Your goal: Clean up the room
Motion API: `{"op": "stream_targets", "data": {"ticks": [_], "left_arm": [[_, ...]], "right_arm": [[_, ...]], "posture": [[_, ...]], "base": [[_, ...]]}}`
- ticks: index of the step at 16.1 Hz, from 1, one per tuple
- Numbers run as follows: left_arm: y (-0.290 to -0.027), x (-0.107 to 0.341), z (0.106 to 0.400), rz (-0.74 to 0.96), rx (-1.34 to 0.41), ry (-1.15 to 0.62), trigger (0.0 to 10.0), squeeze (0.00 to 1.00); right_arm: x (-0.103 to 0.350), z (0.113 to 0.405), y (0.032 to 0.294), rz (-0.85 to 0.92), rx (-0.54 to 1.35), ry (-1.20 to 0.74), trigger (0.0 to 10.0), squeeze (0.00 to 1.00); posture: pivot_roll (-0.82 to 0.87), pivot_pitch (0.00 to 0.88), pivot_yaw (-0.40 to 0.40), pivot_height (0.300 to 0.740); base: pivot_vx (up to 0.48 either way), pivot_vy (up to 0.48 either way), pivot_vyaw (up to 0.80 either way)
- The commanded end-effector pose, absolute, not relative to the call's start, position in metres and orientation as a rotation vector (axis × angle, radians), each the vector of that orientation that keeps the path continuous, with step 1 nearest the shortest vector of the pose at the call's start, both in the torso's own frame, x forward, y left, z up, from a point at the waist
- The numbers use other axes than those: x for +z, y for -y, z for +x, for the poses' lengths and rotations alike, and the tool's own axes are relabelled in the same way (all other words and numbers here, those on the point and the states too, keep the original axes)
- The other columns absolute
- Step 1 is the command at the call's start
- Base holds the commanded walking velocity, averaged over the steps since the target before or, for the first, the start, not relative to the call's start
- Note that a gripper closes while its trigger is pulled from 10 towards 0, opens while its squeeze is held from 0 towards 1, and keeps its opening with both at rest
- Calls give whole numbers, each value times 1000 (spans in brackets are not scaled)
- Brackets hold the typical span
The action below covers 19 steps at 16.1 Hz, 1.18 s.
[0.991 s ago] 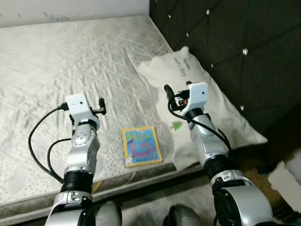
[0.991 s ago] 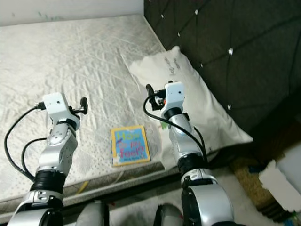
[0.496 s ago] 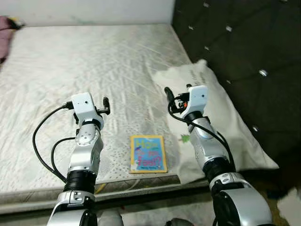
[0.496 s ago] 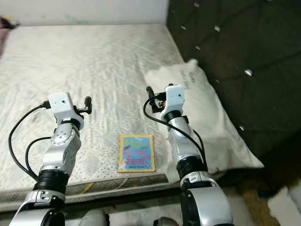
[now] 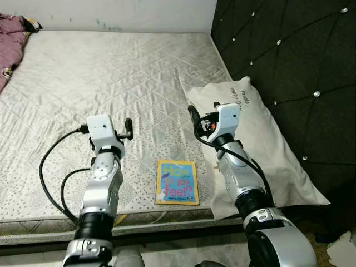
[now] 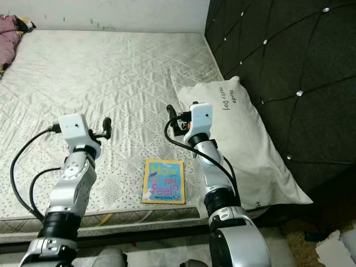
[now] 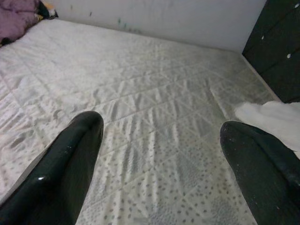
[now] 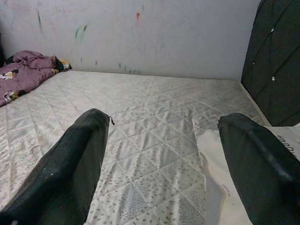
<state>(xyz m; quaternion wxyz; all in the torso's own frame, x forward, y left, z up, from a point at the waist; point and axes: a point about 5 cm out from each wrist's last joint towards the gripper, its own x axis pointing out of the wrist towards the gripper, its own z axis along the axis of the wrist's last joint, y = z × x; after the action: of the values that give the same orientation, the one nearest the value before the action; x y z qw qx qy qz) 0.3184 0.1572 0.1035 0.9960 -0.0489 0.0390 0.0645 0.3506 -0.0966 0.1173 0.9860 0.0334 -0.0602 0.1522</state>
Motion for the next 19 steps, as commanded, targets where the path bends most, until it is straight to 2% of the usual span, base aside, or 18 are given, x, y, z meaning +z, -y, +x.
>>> {"op": "stream_targets", "data": {"ticks": [1, 6, 9, 13, 19], "left_arm": [[-157, 103, 316, -85, 118, -87, 10000, 0], [-148, 102, 319, -96, 71, -71, 10000, 0], [-153, 102, 318, -92, 97, -75, 10000, 0], [-147, 104, 317, -147, 100, -64, 10000, 0], [-142, 105, 319, -151, 70, -66, 10000, 0]], "right_arm": [[115, 349, 98, 52, 308, 114, 10000, 0], [109, 347, 104, 44, 284, 84, 10000, 0], [111, 346, 101, 42, 289, 90, 10000, 0], [112, 348, 96, 22, 326, 80, 10000, 0], [112, 348, 101, 21, 292, 81, 10000, 0]], "posture": [[115, 1, -66, 740], [82, 21, -71, 740], [75, 40, -77, 740], [87, 46, -95, 740], [74, 51, -82, 740]], "base": [[0, 0, 0], [0, 0, 0], [0, 0, 0], [0, 0, 0], [0, 0, 0]]}}
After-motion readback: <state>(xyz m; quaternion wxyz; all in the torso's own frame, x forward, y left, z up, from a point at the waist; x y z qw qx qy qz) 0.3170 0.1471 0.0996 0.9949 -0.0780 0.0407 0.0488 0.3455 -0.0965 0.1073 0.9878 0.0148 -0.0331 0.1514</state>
